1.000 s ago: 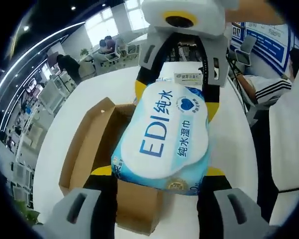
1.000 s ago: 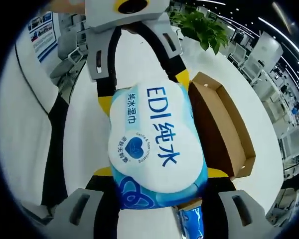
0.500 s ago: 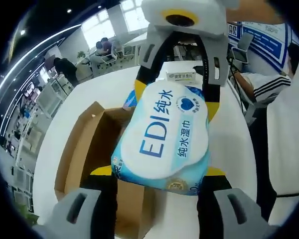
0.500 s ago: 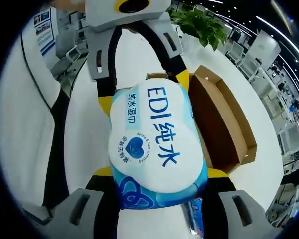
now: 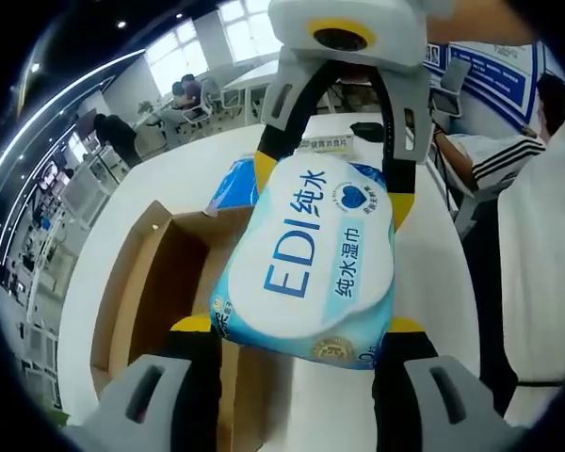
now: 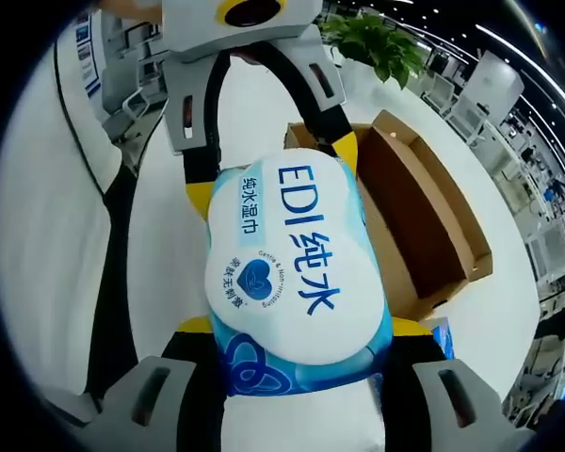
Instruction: Operate the shoe box by opening the lid, removing the specified soft item, and placing it in the target area until the item is outside and the box remains undamaged.
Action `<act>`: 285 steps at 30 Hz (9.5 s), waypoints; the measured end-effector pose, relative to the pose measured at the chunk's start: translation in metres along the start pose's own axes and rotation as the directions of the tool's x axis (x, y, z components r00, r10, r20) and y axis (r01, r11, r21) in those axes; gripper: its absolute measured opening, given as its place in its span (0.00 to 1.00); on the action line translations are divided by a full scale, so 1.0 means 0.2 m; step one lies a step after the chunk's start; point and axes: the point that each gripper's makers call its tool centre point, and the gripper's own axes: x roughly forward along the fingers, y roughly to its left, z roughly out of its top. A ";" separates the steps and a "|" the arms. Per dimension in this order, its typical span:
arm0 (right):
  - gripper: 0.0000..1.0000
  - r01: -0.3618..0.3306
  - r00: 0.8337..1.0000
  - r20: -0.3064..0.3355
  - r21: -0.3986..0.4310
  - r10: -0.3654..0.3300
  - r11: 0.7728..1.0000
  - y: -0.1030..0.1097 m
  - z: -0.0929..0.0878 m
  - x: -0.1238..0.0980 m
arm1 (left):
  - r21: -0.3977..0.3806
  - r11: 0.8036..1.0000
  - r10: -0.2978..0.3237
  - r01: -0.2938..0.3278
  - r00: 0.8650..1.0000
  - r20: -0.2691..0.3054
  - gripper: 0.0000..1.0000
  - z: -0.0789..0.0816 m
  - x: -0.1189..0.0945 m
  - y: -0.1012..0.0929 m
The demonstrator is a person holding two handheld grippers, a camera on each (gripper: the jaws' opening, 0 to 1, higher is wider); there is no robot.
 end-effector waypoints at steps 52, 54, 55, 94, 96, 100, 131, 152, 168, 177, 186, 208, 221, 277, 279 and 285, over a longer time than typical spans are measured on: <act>0.65 -0.038 0.994 -0.101 -0.030 0.034 0.999 -0.05 -0.68 -0.24 | -0.038 0.999 -0.003 0.005 0.998 0.060 0.65 0.51 0.44 -0.24; 0.65 -0.040 0.994 -0.106 -0.033 0.036 0.999 -0.07 -0.70 -0.25 | -0.043 0.999 -0.003 0.006 0.998 0.063 0.65 0.53 0.45 -0.23; 0.65 -0.042 0.993 -0.109 -0.035 0.038 0.998 -0.08 -0.72 -0.25 | -0.046 0.999 -0.001 0.004 0.998 0.064 0.65 0.55 0.47 -0.22; 0.64 -0.171 0.973 -0.171 -0.098 0.153 0.980 -0.20 -1.01 0.05 | -0.175 0.985 -0.001 -0.001 1.000 -0.012 0.64 0.47 0.84 -0.20; 0.64 -0.174 0.971 -0.181 -0.099 0.154 0.980 -0.19 -1.01 0.06 | -0.179 0.984 -0.004 0.001 1.000 -0.018 0.64 0.45 0.86 -0.20; 0.64 -0.166 0.972 -0.183 -0.099 0.146 0.981 -0.19 -1.03 0.08 | -0.173 0.985 -0.005 0.001 1.000 -0.019 0.65 0.44 0.88 -0.20; 0.68 -0.146 0.978 -0.165 -0.084 0.130 0.986 -0.21 -1.01 0.15 | -0.118 0.992 0.045 -0.052 0.997 -0.062 0.63 0.37 0.84 -0.16; 0.69 -0.007 1.000 -0.028 -0.041 0.006 0.999 -0.22 -0.79 -0.02 | -0.120 0.991 0.045 -0.051 0.998 -0.053 0.45 0.37 0.69 -0.18; 0.73 0.113 0.973 0.136 0.418 -0.185 0.901 -0.21 -0.57 -0.12 | -0.303 0.953 0.022 0.025 0.988 0.150 0.53 0.45 0.43 -0.17; 0.72 0.173 0.916 0.212 0.556 -0.340 0.813 -0.23 -0.41 -0.20 | -0.336 0.941 0.018 0.046 0.983 0.185 0.67 0.34 0.28 -0.14; 0.67 0.254 0.879 0.191 0.588 -0.437 0.768 -0.25 -0.40 -0.25 | -0.372 0.926 0.011 0.062 0.982 0.190 0.73 0.20 0.18 -0.15; 0.52 0.396 0.847 0.153 0.458 -0.509 0.796 -0.24 -0.28 -0.38 | -0.774 0.620 0.140 0.132 0.951 0.274 0.97 -0.40 -0.25 -0.25; 0.47 0.320 0.922 0.144 0.240 -0.360 0.916 -0.17 -0.15 -0.26 | -0.905 0.416 0.368 0.083 0.895 0.252 0.99 -0.64 -0.51 -0.11; 0.05 -0.126 0.984 -0.148 -0.207 0.096 0.970 -0.30 -0.05 0.29 | -0.914 -0.144 0.493 0.380 0.828 0.267 0.58 -0.87 -0.83 -0.13; 0.02 -0.147 0.981 -0.159 -0.228 0.113 0.963 -0.30 -0.06 0.30 | -0.901 -0.160 0.500 0.403 0.820 0.278 0.58 -0.88 -0.84 -0.13; 0.00 -0.204 0.968 -0.194 -0.220 0.162 0.954 -0.28 -0.07 0.32 | -0.904 -0.154 0.494 0.398 0.824 0.278 0.55 -0.88 -0.85 -0.12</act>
